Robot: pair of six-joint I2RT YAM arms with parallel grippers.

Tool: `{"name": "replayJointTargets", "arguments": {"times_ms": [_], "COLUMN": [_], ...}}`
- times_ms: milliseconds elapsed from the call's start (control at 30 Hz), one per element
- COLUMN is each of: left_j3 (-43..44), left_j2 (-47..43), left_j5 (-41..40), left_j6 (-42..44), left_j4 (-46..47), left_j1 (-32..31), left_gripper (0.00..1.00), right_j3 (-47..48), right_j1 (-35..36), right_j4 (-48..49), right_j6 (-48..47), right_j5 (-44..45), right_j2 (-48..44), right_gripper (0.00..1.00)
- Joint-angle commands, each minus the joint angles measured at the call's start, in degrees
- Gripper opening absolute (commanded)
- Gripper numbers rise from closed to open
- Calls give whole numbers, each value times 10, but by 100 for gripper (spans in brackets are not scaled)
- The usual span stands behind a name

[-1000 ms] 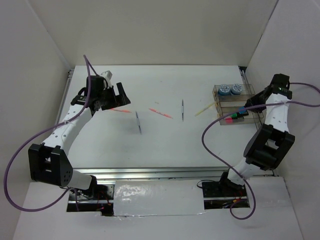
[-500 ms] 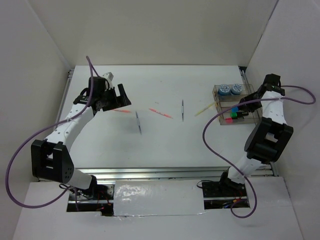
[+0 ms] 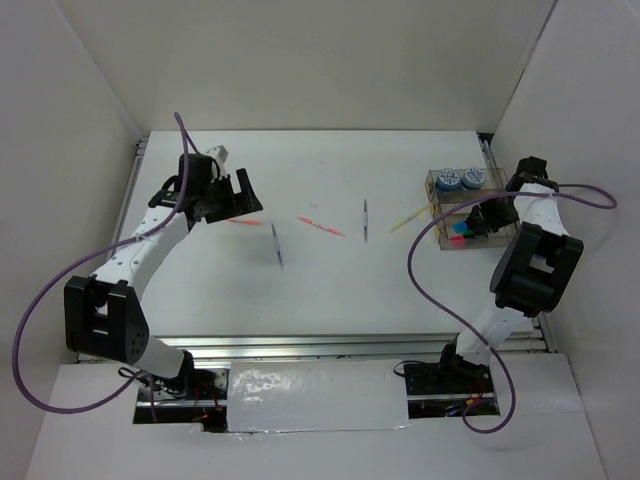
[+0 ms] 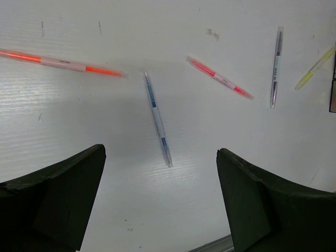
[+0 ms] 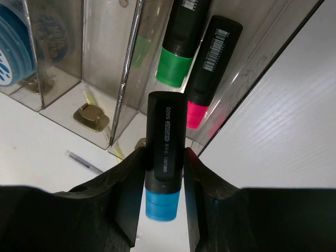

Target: Sort the stationery into containers

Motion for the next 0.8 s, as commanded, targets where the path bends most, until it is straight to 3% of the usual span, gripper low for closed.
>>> {"name": "replayJointTargets", "arguments": {"times_ms": [0,100,233,467,533,600,667,700,767], "left_j3": [7,8,3,-4,-16,-22,-22,-22,-22], "left_j2": [7,3,-5,-40,-54,-59,-63,-64,-68], "left_j5": [1,3,5,-9,-9,-9,-17,-19,-28], "left_j6": [-9,-7,-5,5,9,19,27,31,39], "left_j4": [13,11,13,16,23,24,17,14,9], "left_j1": [2,2,1,3,9,12,13,14,15], "left_gripper": [99,99,99,99,99,99,99,99,99], "right_j3": [-3,-1,-1,-11,-20,-7,11,24,39], "right_j1": [-1,0,8,42,92,170,240,314,370], "right_j4": [10,8,3,-7,9,12,24,31,58], "right_j6": [16,13,5,-52,-122,-174,-266,-294,-366], "right_j5": [1,-13,-28,-96,-139,-125,-37,3,118], "right_j2": [9,1,-23,-119,-142,-164,-169,-167,-144], "right_gripper": [41,45,63,57,49,41,39,38,38]}}
